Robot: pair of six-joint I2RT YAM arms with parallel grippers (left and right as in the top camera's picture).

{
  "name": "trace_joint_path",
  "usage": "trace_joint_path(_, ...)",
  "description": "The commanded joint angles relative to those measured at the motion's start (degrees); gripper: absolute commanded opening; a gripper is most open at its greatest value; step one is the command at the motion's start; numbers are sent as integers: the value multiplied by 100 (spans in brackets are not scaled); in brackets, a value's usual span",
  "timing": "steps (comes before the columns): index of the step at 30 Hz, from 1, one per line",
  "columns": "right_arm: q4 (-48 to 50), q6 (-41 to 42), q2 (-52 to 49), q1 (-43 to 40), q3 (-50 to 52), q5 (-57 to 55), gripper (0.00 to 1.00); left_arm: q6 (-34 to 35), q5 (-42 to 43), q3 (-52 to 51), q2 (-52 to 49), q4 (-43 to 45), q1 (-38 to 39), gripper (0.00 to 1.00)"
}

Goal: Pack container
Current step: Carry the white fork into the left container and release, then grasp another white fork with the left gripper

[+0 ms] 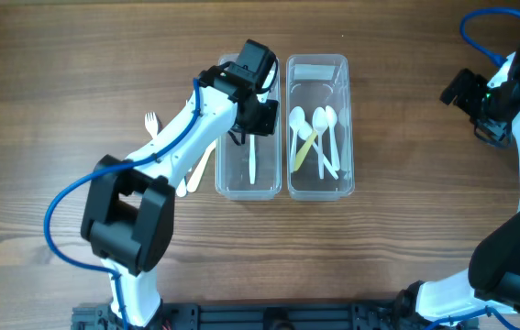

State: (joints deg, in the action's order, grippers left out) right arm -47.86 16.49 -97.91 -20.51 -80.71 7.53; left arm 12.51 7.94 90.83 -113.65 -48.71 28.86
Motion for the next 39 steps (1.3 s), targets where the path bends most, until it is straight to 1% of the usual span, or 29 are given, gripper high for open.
trace_joint_path(1, -24, 46, -39, 7, 48, 136, 95, 149, -192, 219, 774, -149, -7, 26)
trace_joint_path(2, -22, 46, -39, 7, 48, 133, 95, 149, -435, 219, 1038, -254, -11, 30)
trace_joint_path(3, -22, 48, -39, 7, 48, 133, 95, 146, -732, 219, 1276, -396, -22, 37)
trace_joint_path(4, -22, 44, -39, 7, 48, 133, 95, 149, -1060, 219, 1493, -568, -55, 42)
trace_joint_path(6, -22, 46, -39, 7, 48, 133, 95, 146, -1467, 219, 1740, -870, -160, 49)
trace_joint_path(7, -22, 46, -39, 7, 48, 136, 95, 146, -1735, 219, 1832, -1176, -321, 51)
trace_joint_path(9, -22, 46, -39, 7, 48, 136, 95, 146, -1965, 153, 1786, -1593, -660, 56)
trace_joint_path(11, -22, 46, -39, 7, 48, 133, 95, 184, -1939, -157, 1703, -1613, -1084, 57)
trace_joint_path(12, -22, 46, -39, 7, 48, 133, 95, 337, -1934, -481, 1602, -1493, -1432, 59)
trace_joint_path(13, -22, 48, -39, 7, 48, 136, 95, 442, -1882, -710, 1521, -1362, -1661, 60)
trace_joint_path(16, -22, 46, -39, 7, 48, 133, 95, 468, -1344, -1309, 1239, -756, -2385, 59)
trace_joint_path(19, -22, 46, -39, 7, 48, 133, 95, 420, -1043, -1408, 990, -330, -2909, 59)
trace_joint_path(21, -22, 46, -39, 7, 48, 136, 95, 402, -929, -1408, 874, -101, -3073, 59)
trace_joint_path(24, -28, 48, -39, 7, 48, 133, 95, -243, -275, -1408, 660, 299, -3147, 57)
trace_joint_path(27, -61, 44, -39, 7, 48, 133, 95, -649, -289, -1408, 387, 417, -3126, 56)
trace_joint_path(34, -81, 42, -39, 7, 48, 131, 95, -654, -435, -1408, -136, 437, -3167, 56)
trace_joint_path(39, -83, 44, -39, 7, 48, 131, 95, -656, -435, -1410, -310, 446, -3167, 52)
